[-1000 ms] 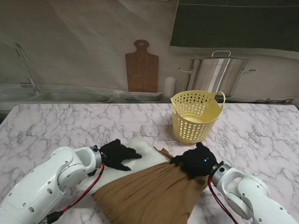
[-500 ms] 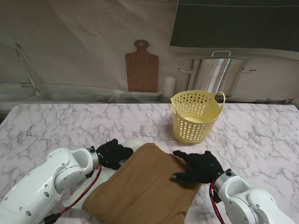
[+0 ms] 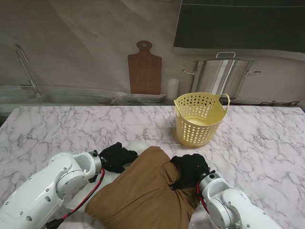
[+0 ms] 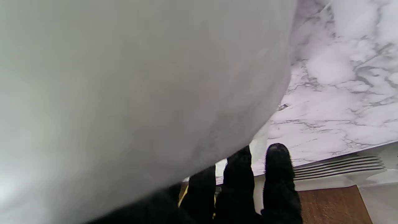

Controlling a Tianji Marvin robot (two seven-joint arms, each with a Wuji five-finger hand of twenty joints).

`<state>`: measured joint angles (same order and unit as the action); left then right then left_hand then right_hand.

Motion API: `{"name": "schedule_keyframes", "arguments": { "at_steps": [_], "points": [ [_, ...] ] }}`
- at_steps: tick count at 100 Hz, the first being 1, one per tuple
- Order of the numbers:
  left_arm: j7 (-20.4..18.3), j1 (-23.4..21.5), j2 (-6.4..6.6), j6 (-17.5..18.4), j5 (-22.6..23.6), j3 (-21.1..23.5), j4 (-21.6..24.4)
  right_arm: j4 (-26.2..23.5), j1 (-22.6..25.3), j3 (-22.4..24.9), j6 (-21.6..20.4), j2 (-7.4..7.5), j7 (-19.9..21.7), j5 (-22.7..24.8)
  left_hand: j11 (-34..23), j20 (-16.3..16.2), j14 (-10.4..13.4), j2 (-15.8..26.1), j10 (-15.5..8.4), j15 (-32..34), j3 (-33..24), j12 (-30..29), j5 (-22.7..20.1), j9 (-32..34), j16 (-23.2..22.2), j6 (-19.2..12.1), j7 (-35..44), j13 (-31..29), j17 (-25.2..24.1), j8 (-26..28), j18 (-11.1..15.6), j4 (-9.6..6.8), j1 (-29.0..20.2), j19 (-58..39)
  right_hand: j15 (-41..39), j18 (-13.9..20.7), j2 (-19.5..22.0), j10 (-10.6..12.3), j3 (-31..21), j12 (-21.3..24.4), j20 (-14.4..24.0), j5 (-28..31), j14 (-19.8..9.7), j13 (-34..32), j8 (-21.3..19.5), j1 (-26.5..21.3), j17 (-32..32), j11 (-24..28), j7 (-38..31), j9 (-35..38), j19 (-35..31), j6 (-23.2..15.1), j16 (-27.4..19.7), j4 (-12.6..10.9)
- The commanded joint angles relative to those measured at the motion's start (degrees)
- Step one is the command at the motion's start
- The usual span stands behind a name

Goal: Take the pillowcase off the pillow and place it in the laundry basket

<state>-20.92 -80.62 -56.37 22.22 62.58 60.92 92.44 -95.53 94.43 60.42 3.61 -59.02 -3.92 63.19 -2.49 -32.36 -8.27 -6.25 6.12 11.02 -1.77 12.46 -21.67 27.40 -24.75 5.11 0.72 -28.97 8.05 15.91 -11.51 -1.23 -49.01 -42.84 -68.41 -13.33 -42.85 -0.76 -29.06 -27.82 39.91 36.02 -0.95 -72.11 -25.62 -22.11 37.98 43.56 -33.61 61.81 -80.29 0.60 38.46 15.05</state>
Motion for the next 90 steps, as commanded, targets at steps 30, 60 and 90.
{"name": "schedule_keyframes", "arguments": {
  "at_steps": [30,60,90],
  "points": [
    [0.73,0.64,-0.76,-3.69,-3.58,2.56,-0.77,0.69,2.19,3.49,-4.18,0.04,-13.65,14.08,0.56,0.56,-1.22,-2.39,4.92,0.17,2.85,-1.16,0.19,-6.20,0.36,1.80,2.90,1.06,-0.77,0.32,0.14,2.11,-1.80,2.24,-11.43,3.45,9.84,-1.55,-22.17,-13.37,-1.76,11.67,-13.98,-4.05,-3.54,-20.58,0.46,13.64,-22.41,4.74,-3.81,-16.90,2.15,-5.84],
    [1.82,2.46,-1.59,-6.84,-7.74,5.62,-0.37,-2.88,3.41,7.73,-8.09,-0.28,-24.32,16.09,0.04,0.51,-1.68,1.77,4.44,0.31,3.03,-1.35,0.32,-4.76,0.49,2.14,2.94,0.71,-0.79,0.39,-0.41,2.38,-2.46,2.17,-8.52,3.98,13.58,0.07,-19.23,-13.69,-3.53,9.54,-13.68,-4.01,-6.82,-21.33,-0.45,13.70,-21.93,2.58,-1.40,-18.25,0.77,-5.71],
    [-4.85,11.22,-1.34,-8.77,-16.56,3.44,-5.05,-3.30,2.98,7.53,-13.48,0.53,-28.77,18.44,4.12,3.55,-2.05,-7.28,7.83,-2.66,3.49,-7.09,9.45,-19.77,3.38,3.38,-1.13,6.49,-2.74,-1.84,0.28,2.00,4.85,9.08,-6.53,4.17,14.99,1.98,-17.96,-14.00,-4.12,8.39,-13.79,-4.04,-7.81,-21.13,-1.09,13.20,-22.13,1.86,-0.29,-20.48,0.17,-4.73]
  ]
}}
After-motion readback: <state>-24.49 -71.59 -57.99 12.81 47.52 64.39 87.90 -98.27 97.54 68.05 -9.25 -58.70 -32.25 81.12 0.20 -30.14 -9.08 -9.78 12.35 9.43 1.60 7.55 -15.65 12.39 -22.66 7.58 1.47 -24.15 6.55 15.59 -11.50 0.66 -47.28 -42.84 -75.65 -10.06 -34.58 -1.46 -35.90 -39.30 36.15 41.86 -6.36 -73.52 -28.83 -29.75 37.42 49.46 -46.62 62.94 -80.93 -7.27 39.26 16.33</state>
